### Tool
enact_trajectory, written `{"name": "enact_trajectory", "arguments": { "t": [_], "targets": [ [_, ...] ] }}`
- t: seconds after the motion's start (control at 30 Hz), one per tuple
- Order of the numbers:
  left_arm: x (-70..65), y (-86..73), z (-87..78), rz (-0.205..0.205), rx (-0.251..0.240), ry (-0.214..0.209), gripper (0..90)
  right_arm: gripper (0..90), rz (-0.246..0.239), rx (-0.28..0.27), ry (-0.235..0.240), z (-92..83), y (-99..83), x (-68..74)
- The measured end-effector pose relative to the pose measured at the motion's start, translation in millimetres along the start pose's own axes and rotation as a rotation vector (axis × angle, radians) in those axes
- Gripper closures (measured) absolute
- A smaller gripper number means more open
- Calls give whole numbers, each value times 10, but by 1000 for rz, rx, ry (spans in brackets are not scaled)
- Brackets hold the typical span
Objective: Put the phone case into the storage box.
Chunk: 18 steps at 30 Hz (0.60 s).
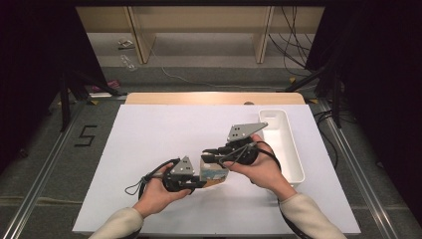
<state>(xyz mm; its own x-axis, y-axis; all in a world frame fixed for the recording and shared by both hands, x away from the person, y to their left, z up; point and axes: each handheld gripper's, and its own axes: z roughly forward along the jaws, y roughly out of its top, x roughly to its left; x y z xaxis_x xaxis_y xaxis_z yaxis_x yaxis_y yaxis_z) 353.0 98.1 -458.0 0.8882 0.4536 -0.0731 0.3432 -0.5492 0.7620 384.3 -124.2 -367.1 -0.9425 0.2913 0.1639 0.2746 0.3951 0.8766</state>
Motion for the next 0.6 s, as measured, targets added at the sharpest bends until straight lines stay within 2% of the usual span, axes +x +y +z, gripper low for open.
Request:
{"name": "enact_trajectory", "arguments": {
  "t": [0.37,0.6],
  "targets": [
    [-1,4,-7,-7,3,-12,795,786,-10,1,1,-6,8,7],
    [1,23,-31,-2,7,-17,800,752,-38,1,-5,-31,28,20]
  ]
}}
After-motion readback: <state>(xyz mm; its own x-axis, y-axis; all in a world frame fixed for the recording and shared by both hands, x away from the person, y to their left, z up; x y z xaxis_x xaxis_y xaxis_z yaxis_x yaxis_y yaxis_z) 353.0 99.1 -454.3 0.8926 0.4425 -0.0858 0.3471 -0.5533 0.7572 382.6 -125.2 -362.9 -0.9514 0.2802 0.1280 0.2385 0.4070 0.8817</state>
